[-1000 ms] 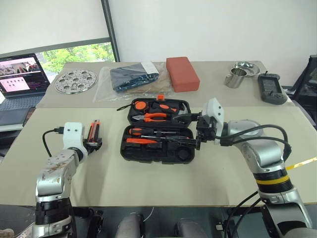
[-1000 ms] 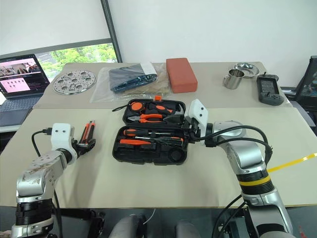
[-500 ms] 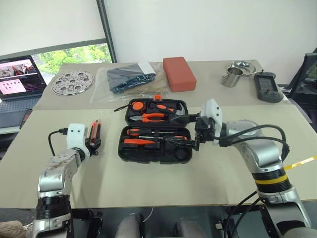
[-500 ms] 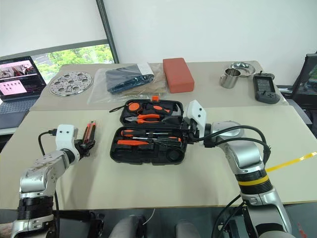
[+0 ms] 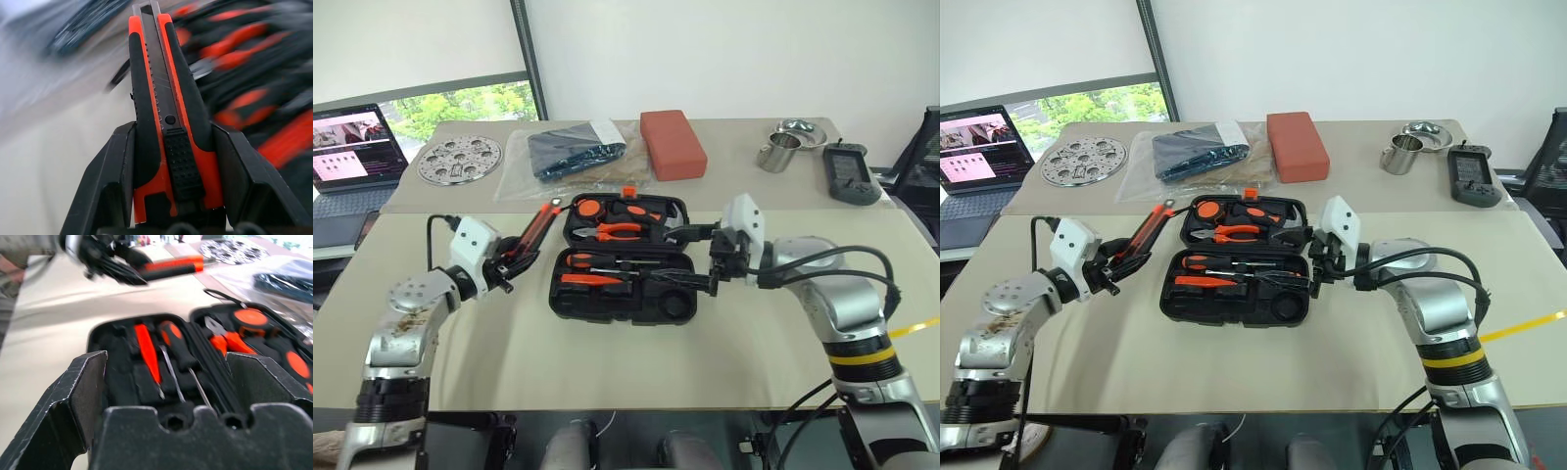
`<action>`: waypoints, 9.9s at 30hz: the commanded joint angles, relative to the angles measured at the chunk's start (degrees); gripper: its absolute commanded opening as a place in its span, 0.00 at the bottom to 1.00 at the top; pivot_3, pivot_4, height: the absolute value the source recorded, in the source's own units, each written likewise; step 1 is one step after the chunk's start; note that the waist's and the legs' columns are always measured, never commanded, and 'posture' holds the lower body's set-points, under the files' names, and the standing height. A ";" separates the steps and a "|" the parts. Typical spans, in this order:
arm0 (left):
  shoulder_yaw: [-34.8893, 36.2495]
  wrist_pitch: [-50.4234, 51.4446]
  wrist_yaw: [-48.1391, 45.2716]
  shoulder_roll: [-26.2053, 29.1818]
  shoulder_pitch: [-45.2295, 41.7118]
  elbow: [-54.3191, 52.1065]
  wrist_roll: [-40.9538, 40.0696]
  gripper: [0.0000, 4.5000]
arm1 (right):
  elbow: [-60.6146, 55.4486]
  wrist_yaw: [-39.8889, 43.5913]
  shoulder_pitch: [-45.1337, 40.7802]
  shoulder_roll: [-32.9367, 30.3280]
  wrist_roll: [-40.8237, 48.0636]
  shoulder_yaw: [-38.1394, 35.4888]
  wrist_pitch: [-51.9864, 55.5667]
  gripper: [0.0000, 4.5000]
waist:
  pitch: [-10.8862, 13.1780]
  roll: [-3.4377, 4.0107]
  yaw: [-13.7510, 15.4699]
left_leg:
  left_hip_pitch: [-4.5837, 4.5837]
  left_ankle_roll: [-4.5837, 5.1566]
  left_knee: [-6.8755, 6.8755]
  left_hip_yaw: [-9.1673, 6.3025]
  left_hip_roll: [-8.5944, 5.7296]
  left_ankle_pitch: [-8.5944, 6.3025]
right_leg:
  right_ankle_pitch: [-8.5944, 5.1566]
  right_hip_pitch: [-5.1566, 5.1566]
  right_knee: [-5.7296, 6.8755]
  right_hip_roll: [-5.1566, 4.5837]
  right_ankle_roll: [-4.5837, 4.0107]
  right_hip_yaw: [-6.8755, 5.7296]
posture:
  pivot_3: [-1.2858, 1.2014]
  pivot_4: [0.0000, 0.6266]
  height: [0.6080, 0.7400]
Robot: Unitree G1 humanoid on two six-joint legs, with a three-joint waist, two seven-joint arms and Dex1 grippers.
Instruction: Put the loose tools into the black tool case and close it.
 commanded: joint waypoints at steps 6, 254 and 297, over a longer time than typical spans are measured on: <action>-9.50 -14.72 -19.85 2.50 -6.76 5.69 0.55 0.40 | -4.11 0.77 3.16 -2.18 2.23 -4.01 -1.30 1.00 | 0.00 0.01 -0.38 | -0.08 0.01 0.02 0.02 0.04 0.00 | -0.01 -0.10 0.01 0.14 0.01 0.07 | 0.52 0.24 1.00; 2.28 16.20 11.48 -7.21 -23.14 26.89 -3.73 1.00 | 42.40 -19.90 -24.38 11.12 -11.09 -9.12 13.68 0.99 | 0.02 0.50 -0.31 | -0.24 0.11 0.95 -0.02 0.02 -0.03 | -0.07 -0.30 0.81 0.25 0.13 0.31 | 0.52 0.24 1.00; 8.60 5.89 14.16 -12.78 -46.15 74.32 3.14 0.25 | 72.91 -17.43 -37.09 16.17 -14.31 -11.49 1.61 0.00 | 0.00 0.52 -1.71 | -0.54 -0.73 0.83 -0.02 0.03 0.48 | -0.06 -0.88 1.24 0.07 0.13 -1.01 | 0.52 0.24 1.00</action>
